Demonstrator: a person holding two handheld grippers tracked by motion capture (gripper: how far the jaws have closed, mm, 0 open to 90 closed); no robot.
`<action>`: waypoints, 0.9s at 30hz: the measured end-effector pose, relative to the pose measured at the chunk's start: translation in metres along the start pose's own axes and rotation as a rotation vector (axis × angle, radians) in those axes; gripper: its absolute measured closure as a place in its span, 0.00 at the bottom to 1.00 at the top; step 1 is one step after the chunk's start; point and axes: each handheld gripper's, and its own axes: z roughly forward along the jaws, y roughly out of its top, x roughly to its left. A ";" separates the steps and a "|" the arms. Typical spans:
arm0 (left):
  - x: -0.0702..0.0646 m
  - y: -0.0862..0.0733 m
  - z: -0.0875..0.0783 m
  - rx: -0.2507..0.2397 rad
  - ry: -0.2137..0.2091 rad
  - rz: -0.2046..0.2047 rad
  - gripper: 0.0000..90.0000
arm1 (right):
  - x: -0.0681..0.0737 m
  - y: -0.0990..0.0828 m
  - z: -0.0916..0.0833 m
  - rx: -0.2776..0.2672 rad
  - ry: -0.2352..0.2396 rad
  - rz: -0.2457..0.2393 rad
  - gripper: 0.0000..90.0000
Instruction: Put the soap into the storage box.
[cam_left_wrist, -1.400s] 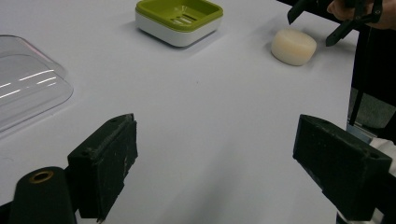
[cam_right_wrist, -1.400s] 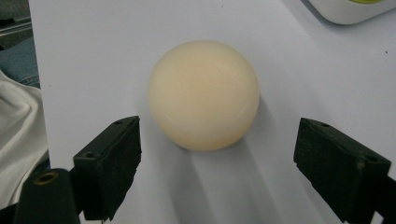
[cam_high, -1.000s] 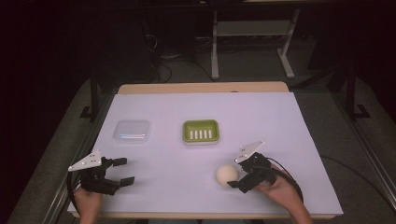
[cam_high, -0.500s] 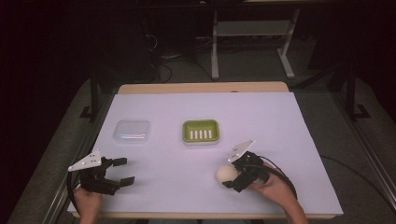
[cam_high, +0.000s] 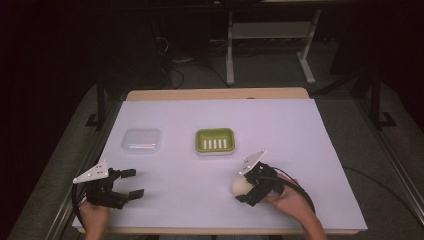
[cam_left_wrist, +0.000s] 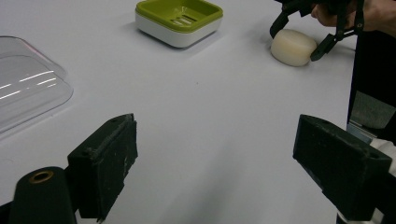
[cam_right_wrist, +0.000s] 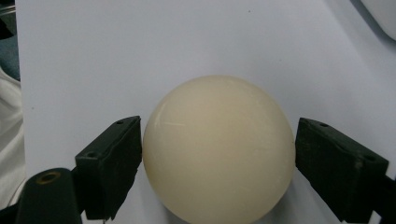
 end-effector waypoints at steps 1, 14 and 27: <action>0.000 0.000 0.000 0.000 0.000 0.000 0.15 | 0.000 0.000 0.000 0.003 0.001 0.003 0.17; 0.000 0.000 0.001 0.000 -0.002 -0.002 0.15 | 0.000 0.000 0.004 0.035 -0.007 -0.007 0.20; -0.001 0.000 0.000 -0.007 0.000 -0.006 0.15 | 0.000 0.005 0.004 0.042 0.009 -0.011 0.26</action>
